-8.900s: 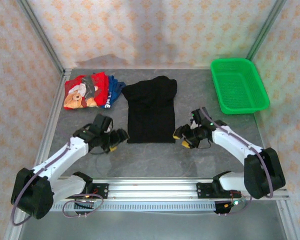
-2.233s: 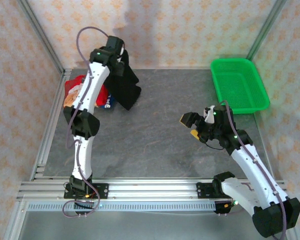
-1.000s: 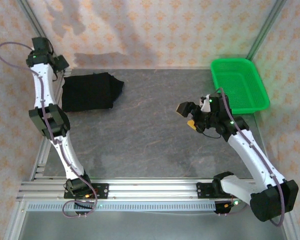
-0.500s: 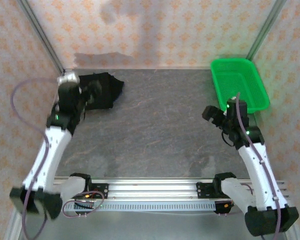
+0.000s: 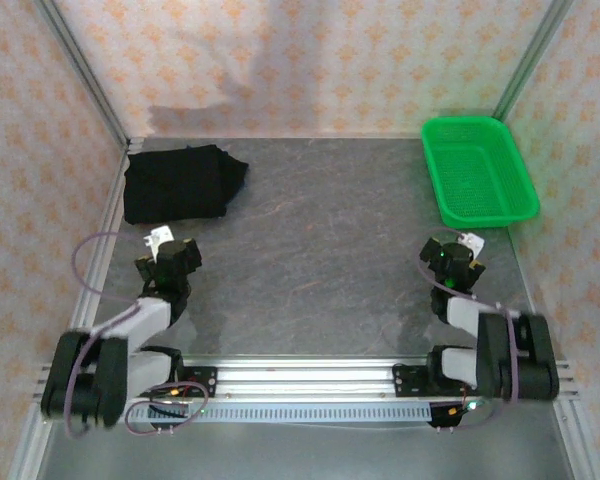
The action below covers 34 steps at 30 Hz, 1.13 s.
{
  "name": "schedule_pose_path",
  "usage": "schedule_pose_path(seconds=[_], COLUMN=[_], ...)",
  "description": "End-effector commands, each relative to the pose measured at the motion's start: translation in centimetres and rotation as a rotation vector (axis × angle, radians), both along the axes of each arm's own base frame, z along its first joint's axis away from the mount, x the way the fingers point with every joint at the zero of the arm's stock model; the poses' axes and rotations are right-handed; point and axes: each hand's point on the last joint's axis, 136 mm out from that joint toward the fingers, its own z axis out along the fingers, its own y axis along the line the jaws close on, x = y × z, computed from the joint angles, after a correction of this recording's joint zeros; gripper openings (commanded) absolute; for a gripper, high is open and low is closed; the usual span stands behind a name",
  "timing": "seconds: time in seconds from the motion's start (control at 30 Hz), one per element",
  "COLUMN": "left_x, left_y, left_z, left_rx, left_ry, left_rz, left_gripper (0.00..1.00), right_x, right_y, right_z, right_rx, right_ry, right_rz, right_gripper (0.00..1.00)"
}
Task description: Fold and stack the t-shirts
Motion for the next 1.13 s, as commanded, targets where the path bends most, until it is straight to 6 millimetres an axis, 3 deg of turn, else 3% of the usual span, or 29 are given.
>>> schedule_pose_path(seconds=[0.0, 0.03, 0.07, 0.13, 0.17, 0.23, 0.63, 1.1], left_x=[5.9, 7.2, 7.9, 6.6, 6.9, 7.1, 7.2, 7.2], left_y=[0.1, -2.1, -3.1, -2.0, -1.8, -2.2, -2.2, -2.2], left_z=[3.5, 2.4, 2.3, 1.8, 2.0, 1.8, 1.9, 2.0], left_rx=[0.035, 0.044, 0.076, 0.022, 0.034, 0.035, 0.042, 0.043], left_ry=[-0.161, -0.1, -0.136, -0.134, -0.146, -0.113, -0.124, -0.128], left_rz=[-0.035, -0.154, -0.201, -0.157, -0.152, -0.16, -0.162, -0.162], left_gripper=[1.0, 0.98, 0.98, 1.0, 1.0, 1.0, 1.0, 1.0], right_x=[5.1, 5.7, 6.2, 7.4, 7.3, 7.3, 6.7, 6.6], right_y=[2.0, 3.0, 2.8, 3.7, 3.8, 3.9, 4.1, 3.3], right_z=[5.0, 3.9, 3.3, 3.0, 2.7, 3.4, 3.7, 3.6], right_rx=[-0.005, -0.002, -0.002, -0.038, -0.039, -0.051, -0.182, -0.167], right_ry=[-0.268, -0.215, -0.21, -0.127, -0.086, -0.174, -0.137, -0.134], right_rz=[0.153, 0.211, 0.196, 0.221, 0.219, 0.22, 0.134, 0.089], right_gripper=[0.99, 0.99, 0.99, 0.99, 0.99, 0.99, 0.99, 0.99])
